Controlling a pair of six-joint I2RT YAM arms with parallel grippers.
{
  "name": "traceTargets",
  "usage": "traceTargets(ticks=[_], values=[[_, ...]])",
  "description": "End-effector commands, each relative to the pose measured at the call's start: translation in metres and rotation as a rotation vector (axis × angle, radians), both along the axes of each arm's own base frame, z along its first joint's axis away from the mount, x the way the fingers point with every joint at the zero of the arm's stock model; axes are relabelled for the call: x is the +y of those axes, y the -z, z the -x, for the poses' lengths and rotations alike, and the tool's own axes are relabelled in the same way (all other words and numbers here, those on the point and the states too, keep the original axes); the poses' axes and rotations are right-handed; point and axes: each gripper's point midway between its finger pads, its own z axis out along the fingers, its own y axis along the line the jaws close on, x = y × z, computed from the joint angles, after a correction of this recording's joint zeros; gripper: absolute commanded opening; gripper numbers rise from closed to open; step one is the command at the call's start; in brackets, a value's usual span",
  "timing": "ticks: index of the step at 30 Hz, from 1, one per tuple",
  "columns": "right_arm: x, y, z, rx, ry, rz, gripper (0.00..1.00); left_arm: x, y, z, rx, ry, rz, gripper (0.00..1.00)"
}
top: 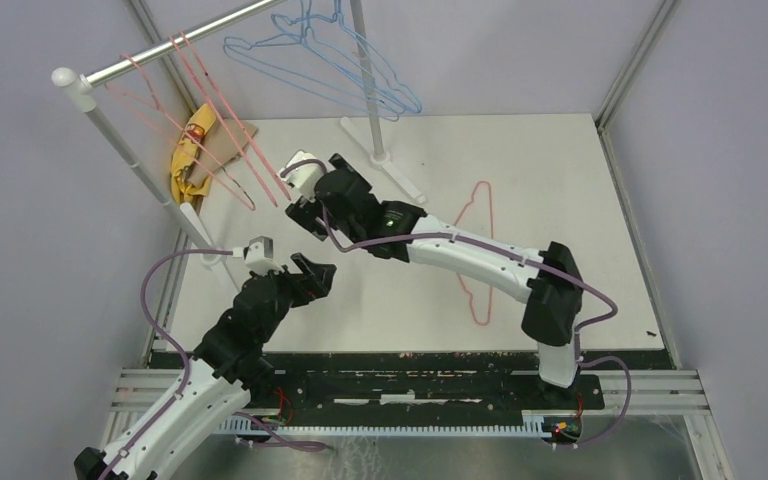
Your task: Organize the hangers
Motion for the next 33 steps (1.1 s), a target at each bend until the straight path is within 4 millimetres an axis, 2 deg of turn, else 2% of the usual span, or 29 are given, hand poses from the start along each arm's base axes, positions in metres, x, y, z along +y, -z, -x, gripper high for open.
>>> traceTargets(ticks=[1,2,6,9,13,14,17,21,28,33], values=[[-0.047,-0.042,0.001,-0.057,0.112,-0.111,1.0,0.003,-0.002,-0.004,-0.014,-0.012,-0.028,0.99],[-0.062,-0.039,0.003,-0.039,0.13,-0.108,1.0,0.002,-0.002,-0.004,-0.012,-0.009,-0.027,0.99],[-0.126,0.006,0.001,0.114,0.237,-0.066,0.99,0.0,0.003,-0.004,0.005,0.001,-0.035,0.99],[-0.18,0.049,0.007,0.252,0.32,-0.028,0.89,0.0,0.006,-0.004,0.019,0.0,-0.044,0.99],[-0.234,0.094,0.016,0.358,0.445,0.075,0.86,-0.003,0.011,-0.007,0.043,0.007,-0.061,0.99],[-0.243,0.104,0.016,0.391,0.47,0.078,0.82,-0.005,0.01,-0.008,0.044,0.014,-0.059,0.99],[-0.253,0.132,0.012,0.494,0.505,0.037,0.71,-0.013,0.007,-0.011,0.043,0.036,-0.048,0.99],[-0.255,0.169,0.002,0.602,0.525,0.008,0.57,-0.017,0.004,-0.014,0.045,0.046,-0.038,0.99],[-0.25,0.216,-0.004,0.698,0.543,0.026,0.52,-0.013,0.007,-0.013,0.051,0.033,-0.051,0.99],[-0.258,0.232,-0.009,0.71,0.584,0.017,0.5,-0.014,0.01,-0.012,0.061,0.035,-0.049,0.99]])
